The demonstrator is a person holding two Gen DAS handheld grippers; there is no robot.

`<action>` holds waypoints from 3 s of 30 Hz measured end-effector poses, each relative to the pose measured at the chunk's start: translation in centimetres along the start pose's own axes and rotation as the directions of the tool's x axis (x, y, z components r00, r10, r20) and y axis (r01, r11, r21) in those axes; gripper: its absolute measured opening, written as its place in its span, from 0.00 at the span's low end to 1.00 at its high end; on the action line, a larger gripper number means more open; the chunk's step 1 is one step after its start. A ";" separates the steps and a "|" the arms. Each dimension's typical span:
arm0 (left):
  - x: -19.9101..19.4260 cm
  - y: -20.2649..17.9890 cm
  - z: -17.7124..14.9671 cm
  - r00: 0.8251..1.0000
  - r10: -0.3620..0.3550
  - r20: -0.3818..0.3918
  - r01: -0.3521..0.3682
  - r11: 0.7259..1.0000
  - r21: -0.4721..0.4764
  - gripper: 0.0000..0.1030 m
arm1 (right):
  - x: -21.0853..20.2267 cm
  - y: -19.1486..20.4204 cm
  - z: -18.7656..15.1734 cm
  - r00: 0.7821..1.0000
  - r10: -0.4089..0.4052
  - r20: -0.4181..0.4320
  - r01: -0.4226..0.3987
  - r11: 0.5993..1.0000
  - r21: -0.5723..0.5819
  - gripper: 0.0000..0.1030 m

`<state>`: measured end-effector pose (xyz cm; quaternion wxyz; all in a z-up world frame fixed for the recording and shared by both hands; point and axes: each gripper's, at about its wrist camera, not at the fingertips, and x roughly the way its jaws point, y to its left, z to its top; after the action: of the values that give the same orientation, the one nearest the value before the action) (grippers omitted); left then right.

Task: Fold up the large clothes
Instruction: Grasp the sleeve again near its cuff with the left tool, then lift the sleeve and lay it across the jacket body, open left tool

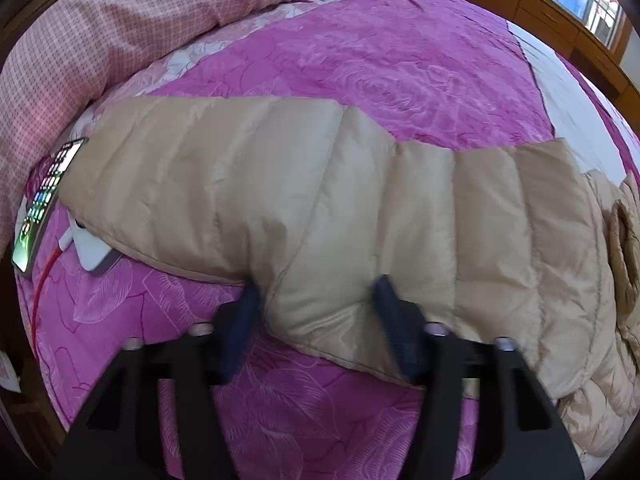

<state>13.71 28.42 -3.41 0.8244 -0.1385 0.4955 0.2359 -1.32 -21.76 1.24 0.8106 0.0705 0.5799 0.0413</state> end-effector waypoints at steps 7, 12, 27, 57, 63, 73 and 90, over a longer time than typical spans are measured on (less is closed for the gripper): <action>-2.7 -0.9 -0.6 0.997 -0.076 0.019 0.074 0.994 0.081 0.06 | -0.4 -0.2 0.0 1.000 0.015 0.009 -0.015 1.000 -0.010 0.88; -6.9 -1.0 -0.3 0.989 -0.118 0.095 0.107 0.988 0.109 0.06 | -0.6 -0.2 0.2 0.999 0.028 0.019 -0.028 1.000 -0.012 0.88; -18.2 -5.5 1.2 0.930 -0.298 0.215 0.250 0.942 0.223 0.06 | -2.3 -1.2 2.6 0.999 -0.005 0.049 0.009 0.996 -0.084 0.88; -22.9 -23.2 -4.1 0.854 -0.510 0.103 0.420 0.793 0.442 0.06 | -2.3 -6.3 3.8 0.996 0.011 0.083 -0.011 1.000 0.003 0.88; -21.0 -26.4 -6.5 0.859 -0.510 0.045 0.431 0.768 0.474 0.06 | -1.6 -7.0 3.5 0.997 0.018 0.073 -0.019 1.000 0.021 0.88; -15.5 -30.5 -10.9 0.886 -0.459 -0.066 0.426 0.752 0.503 0.06 | -0.8 -8.3 3.4 0.998 0.007 0.066 -0.010 0.998 0.057 0.88; -14.4 -30.9 -14.8 0.901 -0.413 -0.136 0.417 0.735 0.535 0.67 | -0.6 -8.4 4.0 0.997 0.005 0.078 -0.010 0.998 0.062 0.89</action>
<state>13.20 -8.32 2.14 0.8582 -0.0027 0.5020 -0.1073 2.15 -30.43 1.73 0.8297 0.0994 0.5488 0.0233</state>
